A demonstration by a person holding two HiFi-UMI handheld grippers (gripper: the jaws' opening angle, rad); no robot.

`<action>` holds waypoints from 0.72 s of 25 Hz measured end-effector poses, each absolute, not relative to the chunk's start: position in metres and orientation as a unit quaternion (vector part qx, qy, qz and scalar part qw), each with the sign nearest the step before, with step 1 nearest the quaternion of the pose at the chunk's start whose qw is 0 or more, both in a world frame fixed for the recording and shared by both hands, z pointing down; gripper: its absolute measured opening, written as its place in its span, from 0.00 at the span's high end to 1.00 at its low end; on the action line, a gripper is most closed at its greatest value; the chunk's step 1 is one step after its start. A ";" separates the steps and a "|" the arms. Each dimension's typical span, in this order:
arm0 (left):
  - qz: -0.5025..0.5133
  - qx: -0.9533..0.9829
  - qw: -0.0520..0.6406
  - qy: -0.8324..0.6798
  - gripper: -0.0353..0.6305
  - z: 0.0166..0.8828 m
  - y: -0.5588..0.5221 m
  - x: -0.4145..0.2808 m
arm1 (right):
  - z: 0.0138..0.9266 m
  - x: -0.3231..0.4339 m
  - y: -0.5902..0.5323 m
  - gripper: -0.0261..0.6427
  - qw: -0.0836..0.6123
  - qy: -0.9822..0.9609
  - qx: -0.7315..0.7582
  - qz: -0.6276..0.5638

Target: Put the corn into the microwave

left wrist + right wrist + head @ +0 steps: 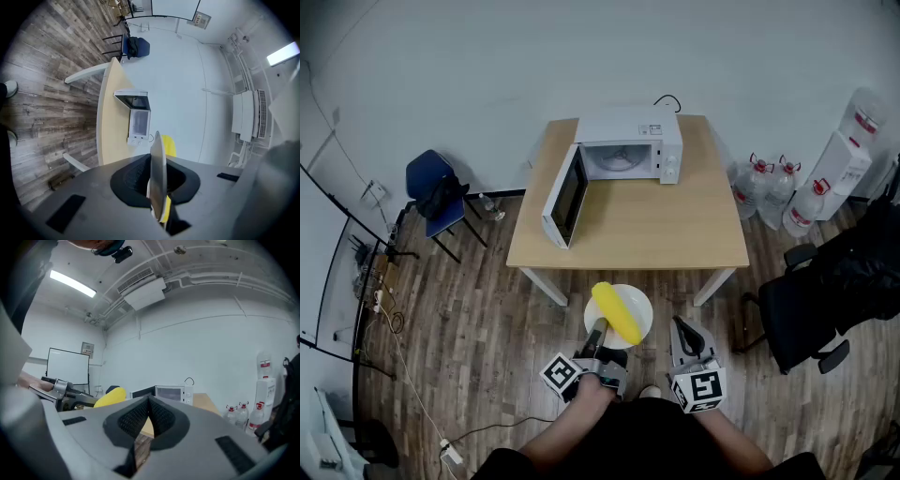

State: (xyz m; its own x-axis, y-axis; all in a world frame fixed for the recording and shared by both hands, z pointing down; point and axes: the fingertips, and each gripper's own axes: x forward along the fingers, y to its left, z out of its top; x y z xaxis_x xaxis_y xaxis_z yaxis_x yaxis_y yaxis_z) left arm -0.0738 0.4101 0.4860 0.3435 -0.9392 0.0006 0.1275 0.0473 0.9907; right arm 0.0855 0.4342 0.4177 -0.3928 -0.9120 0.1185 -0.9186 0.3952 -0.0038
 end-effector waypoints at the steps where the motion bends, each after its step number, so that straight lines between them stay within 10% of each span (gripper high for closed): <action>1: -0.432 0.538 0.618 -0.377 0.90 0.487 0.412 -0.072 | 0.417 0.086 0.436 0.87 0.050 -0.834 0.549 0.032; 18: -0.434 0.528 0.611 -0.400 0.90 0.504 0.410 -0.072 | 0.417 0.106 0.432 0.87 0.024 -0.831 0.554 0.038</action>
